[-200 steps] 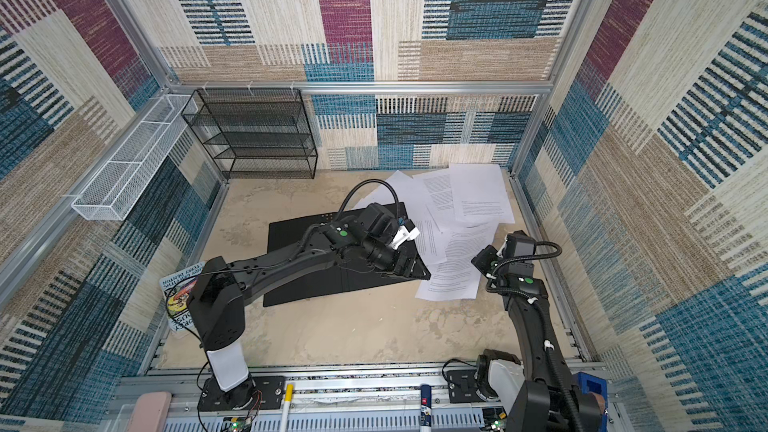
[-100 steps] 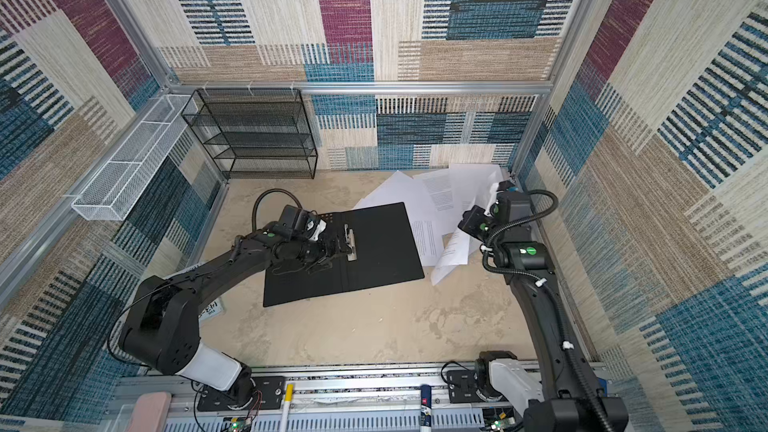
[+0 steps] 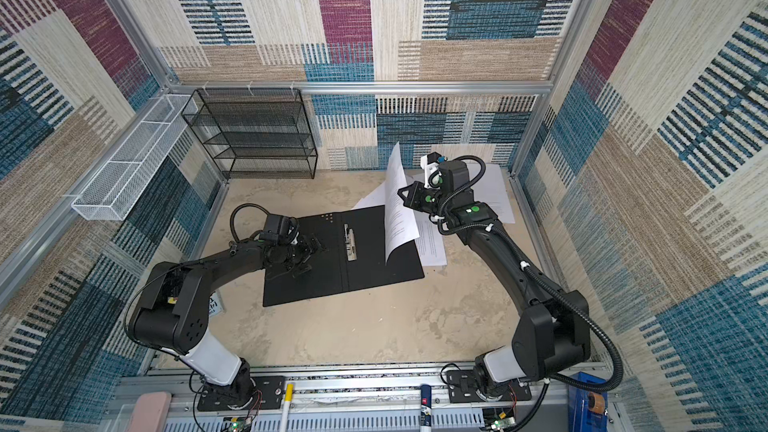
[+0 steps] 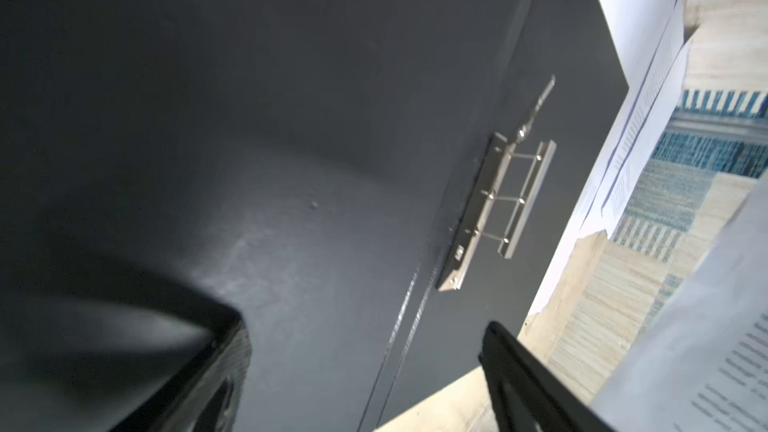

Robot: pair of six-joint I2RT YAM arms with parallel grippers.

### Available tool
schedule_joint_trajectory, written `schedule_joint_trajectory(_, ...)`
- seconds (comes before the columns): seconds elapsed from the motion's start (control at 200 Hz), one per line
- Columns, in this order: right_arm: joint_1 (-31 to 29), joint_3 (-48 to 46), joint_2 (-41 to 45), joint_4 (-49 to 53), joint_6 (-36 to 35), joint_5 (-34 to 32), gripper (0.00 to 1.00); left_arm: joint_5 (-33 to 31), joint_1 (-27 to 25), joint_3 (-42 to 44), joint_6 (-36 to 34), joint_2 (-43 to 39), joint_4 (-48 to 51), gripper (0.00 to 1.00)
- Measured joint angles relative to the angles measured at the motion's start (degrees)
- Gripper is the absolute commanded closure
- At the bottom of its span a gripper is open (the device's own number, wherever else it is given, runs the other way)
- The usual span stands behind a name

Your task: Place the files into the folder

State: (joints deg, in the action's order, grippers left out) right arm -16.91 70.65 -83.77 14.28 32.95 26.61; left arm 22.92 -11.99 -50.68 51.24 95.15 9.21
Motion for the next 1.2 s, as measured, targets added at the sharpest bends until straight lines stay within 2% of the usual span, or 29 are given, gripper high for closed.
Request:
schedule_joint_trajectory(0.21,2.58,-9.11,-4.94,-3.19,-0.02,0.17,1.00,1.33,1.68,-1.40,-0.07,2.21,-0.92,0.13)
schedule_joint_trajectory(0.531,2.75,-11.52,-19.76,-9.35,-2.47,-1.55,1.00,2.51,2.12,-2.60,-0.48,3.32,-0.55,0.13)
schedule_joint_trajectory(1.197,2.56,-13.29,-23.67,-15.39,-0.81,-1.70,1.00,2.67,2.25,-3.13,-1.75,3.45,0.87,0.14)
